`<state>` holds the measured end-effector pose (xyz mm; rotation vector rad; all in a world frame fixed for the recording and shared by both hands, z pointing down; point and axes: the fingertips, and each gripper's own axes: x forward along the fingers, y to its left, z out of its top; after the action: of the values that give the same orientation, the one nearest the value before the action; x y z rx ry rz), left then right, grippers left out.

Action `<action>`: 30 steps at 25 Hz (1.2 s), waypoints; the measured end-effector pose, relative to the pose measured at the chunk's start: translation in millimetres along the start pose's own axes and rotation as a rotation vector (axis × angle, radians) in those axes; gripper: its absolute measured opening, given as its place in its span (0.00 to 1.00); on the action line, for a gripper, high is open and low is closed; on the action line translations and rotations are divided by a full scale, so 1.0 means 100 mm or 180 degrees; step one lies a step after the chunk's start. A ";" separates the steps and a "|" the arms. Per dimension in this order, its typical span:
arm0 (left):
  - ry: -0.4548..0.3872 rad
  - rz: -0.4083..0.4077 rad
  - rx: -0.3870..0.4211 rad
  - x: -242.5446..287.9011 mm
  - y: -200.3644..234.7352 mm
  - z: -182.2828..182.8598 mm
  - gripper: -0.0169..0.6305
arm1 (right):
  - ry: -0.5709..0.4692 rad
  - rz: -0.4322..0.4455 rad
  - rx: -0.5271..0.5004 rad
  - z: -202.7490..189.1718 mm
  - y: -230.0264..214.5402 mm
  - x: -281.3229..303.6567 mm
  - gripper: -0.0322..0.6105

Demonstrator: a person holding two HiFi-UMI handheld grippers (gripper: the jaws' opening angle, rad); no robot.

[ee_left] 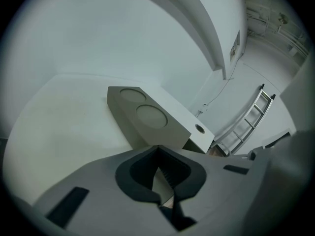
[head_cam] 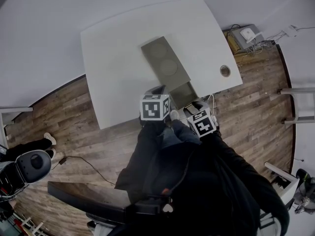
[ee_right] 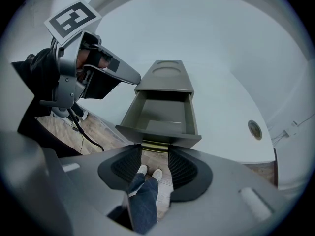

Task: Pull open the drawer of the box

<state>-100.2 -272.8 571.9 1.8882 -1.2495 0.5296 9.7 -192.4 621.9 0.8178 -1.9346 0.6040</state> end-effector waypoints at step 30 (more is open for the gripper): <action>-0.0004 0.0005 0.0011 -0.04 -0.04 -0.04 0.02 | 0.0005 0.0002 0.0016 -0.13 0.05 -0.07 0.31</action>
<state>-98.2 -266.7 570.4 1.8908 -1.2518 0.5320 15.9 -178.4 620.9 0.8197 -1.9326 0.6098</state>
